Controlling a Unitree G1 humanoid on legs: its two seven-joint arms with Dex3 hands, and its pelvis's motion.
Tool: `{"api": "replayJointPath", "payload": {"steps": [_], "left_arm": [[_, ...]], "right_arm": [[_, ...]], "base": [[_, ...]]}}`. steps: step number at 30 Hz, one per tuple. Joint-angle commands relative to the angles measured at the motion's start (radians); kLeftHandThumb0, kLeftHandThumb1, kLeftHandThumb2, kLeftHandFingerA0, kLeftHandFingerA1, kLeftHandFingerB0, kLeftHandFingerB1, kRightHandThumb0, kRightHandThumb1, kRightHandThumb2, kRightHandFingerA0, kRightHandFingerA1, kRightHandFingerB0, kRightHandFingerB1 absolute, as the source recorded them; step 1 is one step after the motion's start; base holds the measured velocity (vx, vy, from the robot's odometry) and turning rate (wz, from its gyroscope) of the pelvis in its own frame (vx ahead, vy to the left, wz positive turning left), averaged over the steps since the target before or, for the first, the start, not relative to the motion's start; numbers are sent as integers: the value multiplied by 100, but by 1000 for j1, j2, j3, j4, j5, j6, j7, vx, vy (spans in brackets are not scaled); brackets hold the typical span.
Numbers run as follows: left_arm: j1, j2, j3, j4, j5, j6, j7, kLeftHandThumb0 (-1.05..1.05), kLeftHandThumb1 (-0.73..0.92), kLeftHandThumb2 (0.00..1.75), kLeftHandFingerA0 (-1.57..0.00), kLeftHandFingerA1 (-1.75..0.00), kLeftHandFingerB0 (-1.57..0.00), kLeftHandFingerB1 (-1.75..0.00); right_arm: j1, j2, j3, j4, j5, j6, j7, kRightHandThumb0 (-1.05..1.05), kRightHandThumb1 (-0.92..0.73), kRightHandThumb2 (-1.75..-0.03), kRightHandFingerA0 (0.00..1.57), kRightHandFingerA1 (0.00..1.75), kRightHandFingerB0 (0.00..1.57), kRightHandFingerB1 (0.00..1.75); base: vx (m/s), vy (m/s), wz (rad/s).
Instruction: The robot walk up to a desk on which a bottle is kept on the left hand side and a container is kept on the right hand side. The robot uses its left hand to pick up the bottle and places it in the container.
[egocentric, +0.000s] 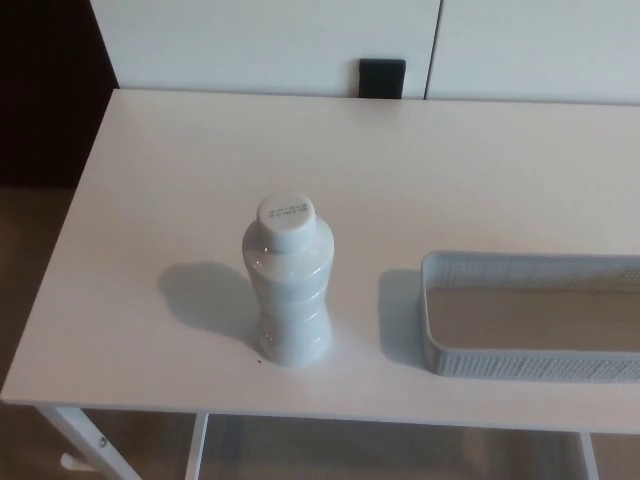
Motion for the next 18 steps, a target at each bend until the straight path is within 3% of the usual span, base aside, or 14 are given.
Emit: {"api": "replayJointPath", "payload": {"steps": [1,5,6,7,8,18], "left_arm": [[36,-54,81,-313,-69,-199,42,-69,44,75,0,0,0,-4],[-7,-21,39,-534,7,-233,34,-68,43,70,0,0,0,0],[-20,-12,33,-552,11,-228,30,-69,55,57,0,0,0,0],[-28,-7,29,-561,12,-223,26,-69,55,57,0,0,0,0],[-85,38,1,-584,34,-195,0,-77,47,79,0,-12,0,0],[-373,225,-175,-515,99,20,-98,-67,41,75,0,-12,0,0]], "right_arm": [[-9,-9,-3,13,1,-1,6,-29,-64,-58,60,57,52,50],[-24,-8,0,21,3,6,2,-28,-64,-58,61,57,53,51],[-27,-6,1,27,0,0,1,-29,-64,-58,61,57,54,51],[-29,-6,2,32,-2,-3,-1,-29,-64,-58,61,57,54,51],[-38,-3,3,46,-2,-9,-2,-28,-64,-58,61,58,55,52],[-49,-5,4,17,1,3,-3,-28,-63,-58,62,58,55,52]], "base": [[0,0,0],[0,0,0],[0,0,0],[0,0,0],[0,0,0],[0,0,0]]}}
